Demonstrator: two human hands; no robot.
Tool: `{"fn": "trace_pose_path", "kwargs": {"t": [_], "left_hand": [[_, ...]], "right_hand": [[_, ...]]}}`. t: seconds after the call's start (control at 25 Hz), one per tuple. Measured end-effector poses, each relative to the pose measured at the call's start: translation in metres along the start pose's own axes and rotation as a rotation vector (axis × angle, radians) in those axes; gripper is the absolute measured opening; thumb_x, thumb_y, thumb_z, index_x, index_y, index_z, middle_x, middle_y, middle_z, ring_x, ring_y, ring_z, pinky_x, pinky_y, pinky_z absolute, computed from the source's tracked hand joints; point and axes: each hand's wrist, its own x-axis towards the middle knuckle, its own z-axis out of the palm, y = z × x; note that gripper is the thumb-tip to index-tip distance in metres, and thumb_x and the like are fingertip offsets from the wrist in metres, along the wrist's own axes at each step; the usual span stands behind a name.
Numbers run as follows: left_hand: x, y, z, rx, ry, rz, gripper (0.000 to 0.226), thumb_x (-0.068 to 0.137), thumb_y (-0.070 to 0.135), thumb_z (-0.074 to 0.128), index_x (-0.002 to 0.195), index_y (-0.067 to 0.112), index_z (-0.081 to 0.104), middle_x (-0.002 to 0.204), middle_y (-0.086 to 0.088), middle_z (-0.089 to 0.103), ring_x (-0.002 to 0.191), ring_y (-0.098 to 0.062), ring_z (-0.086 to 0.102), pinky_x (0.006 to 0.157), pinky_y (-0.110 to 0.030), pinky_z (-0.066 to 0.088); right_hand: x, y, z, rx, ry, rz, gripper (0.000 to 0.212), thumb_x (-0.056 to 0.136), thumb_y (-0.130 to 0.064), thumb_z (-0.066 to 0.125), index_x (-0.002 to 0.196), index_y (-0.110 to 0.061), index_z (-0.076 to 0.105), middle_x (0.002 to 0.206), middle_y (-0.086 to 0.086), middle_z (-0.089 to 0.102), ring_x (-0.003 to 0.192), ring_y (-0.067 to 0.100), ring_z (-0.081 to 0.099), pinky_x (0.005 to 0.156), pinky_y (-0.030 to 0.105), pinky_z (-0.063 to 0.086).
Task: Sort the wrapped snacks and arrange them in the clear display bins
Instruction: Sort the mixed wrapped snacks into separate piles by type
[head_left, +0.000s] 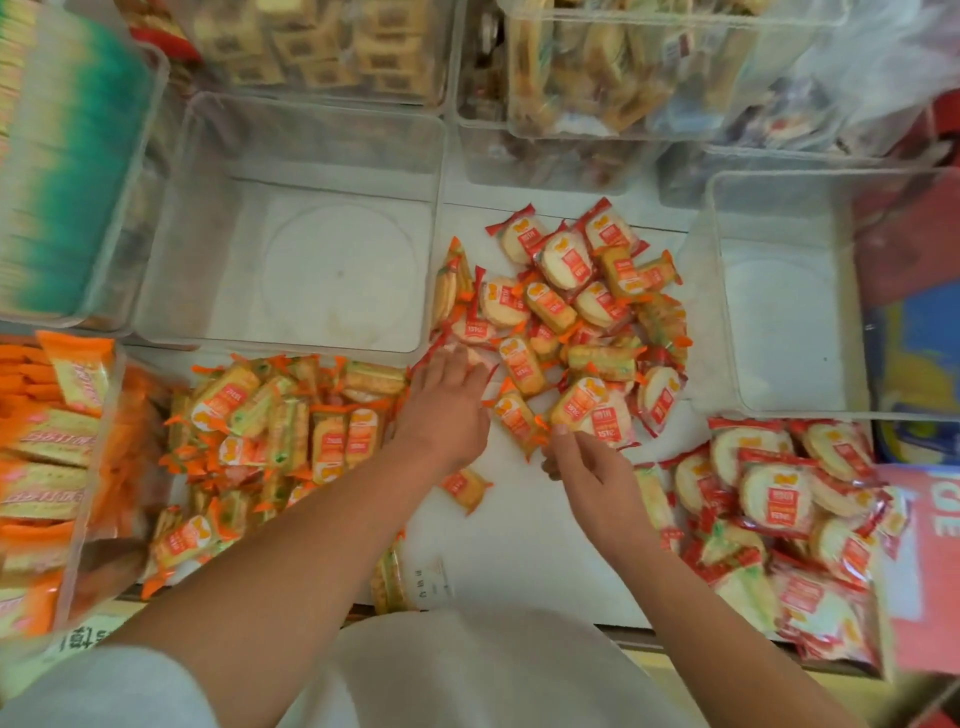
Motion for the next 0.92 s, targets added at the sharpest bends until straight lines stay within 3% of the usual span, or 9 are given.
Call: {"fn": "trace_pose_path", "kwargs": {"t": [0.08, 0.16, 0.24, 0.36, 0.48, 0.52, 0.68, 0.8, 0.92], "left_hand": [[-0.002, 0.004, 0.005, 0.022, -0.034, -0.054, 0.06, 0.099, 0.035, 0.047, 0.156, 0.021, 0.032, 0.168, -0.01, 0.019, 0.155, -0.035, 0.014, 0.124, -0.054, 0.019], [-0.016, 0.004, 0.009, 0.078, 0.005, -0.017, 0.053, 0.096, 0.029, 0.052, 0.148, 0.024, 0.044, 0.158, -0.008, 0.036, 0.144, -0.034, 0.033, 0.115, -0.051, 0.032], [-0.023, -0.004, 0.009, 0.111, 0.037, 0.026, 0.045, 0.093, 0.027, 0.059, 0.138, 0.026, 0.054, 0.143, -0.005, 0.047, 0.128, -0.032, 0.046, 0.1, -0.048, 0.046], [-0.019, -0.018, 0.006, 0.056, -0.006, 0.006, 0.058, 0.095, 0.032, 0.062, 0.149, 0.025, 0.043, 0.16, -0.009, 0.031, 0.139, -0.035, 0.037, 0.101, -0.051, 0.05], [-0.012, -0.023, 0.002, -0.025, -0.095, -0.072, 0.072, 0.099, 0.045, 0.058, 0.16, 0.03, 0.023, 0.169, -0.003, 0.016, 0.148, -0.032, 0.026, 0.11, -0.051, 0.042], [-0.013, -0.024, 0.001, -0.025, -0.105, -0.087, 0.076, 0.098, 0.049, 0.058, 0.161, 0.03, 0.02, 0.167, -0.001, 0.021, 0.147, -0.031, 0.028, 0.11, -0.051, 0.043], [-0.025, -0.034, 0.002, -0.014, -0.124, -0.132, 0.079, 0.09, 0.058, 0.065, 0.155, 0.026, 0.034, 0.146, 0.0, 0.041, 0.135, -0.027, 0.041, 0.103, -0.047, 0.046], [-0.036, -0.04, 0.003, -0.054, -0.023, -0.134, 0.059, 0.086, 0.051, 0.073, 0.135, 0.024, 0.058, 0.125, -0.002, 0.054, 0.119, -0.027, 0.052, 0.095, -0.043, 0.047], [-0.049, -0.039, -0.003, -0.178, 0.199, -0.061, 0.024, 0.085, 0.035, 0.076, 0.102, 0.018, 0.071, 0.095, -0.002, 0.057, 0.093, -0.03, 0.061, 0.074, -0.039, 0.05]], "right_hand": [[0.007, 0.007, -0.022, -0.05, 0.173, -0.036, 0.039, 0.102, -0.049, 0.055, 0.079, -0.018, 0.064, 0.075, -0.001, 0.066, 0.075, 0.017, 0.063, 0.073, 0.047, 0.053], [0.024, 0.022, -0.041, -0.113, 0.377, -0.062, 0.022, 0.097, -0.04, 0.064, 0.097, -0.018, 0.065, 0.097, -0.001, 0.065, 0.095, 0.02, 0.062, 0.086, 0.051, 0.053], [0.048, 0.035, -0.055, -0.193, 0.37, 0.069, 0.05, 0.092, -0.043, 0.071, 0.13, -0.014, 0.058, 0.13, 0.009, 0.055, 0.126, 0.031, 0.051, 0.107, 0.052, 0.044], [0.076, 0.047, -0.063, -0.209, 0.156, 0.207, 0.096, 0.079, -0.068, 0.074, 0.156, -0.027, 0.033, 0.161, 0.012, 0.026, 0.15, 0.035, 0.027, 0.119, 0.055, 0.032], [0.082, 0.055, -0.063, -0.153, 0.123, 0.167, 0.098, 0.066, -0.078, 0.079, 0.145, -0.035, 0.04, 0.158, 0.006, 0.031, 0.146, 0.03, 0.037, 0.116, 0.057, 0.038], [0.079, 0.055, -0.062, -0.152, 0.157, 0.139, 0.092, 0.065, -0.075, 0.082, 0.138, -0.034, 0.044, 0.15, 0.008, 0.04, 0.139, 0.029, 0.044, 0.113, 0.056, 0.041], [0.063, 0.055, -0.055, -0.12, 0.165, 0.145, 0.106, 0.067, -0.051, 0.093, 0.153, -0.027, 0.035, 0.146, 0.005, 0.038, 0.136, 0.027, 0.045, 0.109, 0.044, 0.042], [0.061, 0.054, -0.044, -0.103, 0.158, 0.138, 0.13, 0.059, -0.048, 0.098, 0.16, -0.032, 0.018, 0.152, 0.005, 0.029, 0.141, 0.03, 0.039, 0.11, 0.045, 0.04], [0.066, 0.054, -0.04, -0.158, 0.126, 0.134, 0.143, 0.057, -0.055, 0.097, 0.163, -0.037, 0.003, 0.168, -0.001, 0.004, 0.155, 0.028, 0.015, 0.123, 0.05, 0.028]]}}
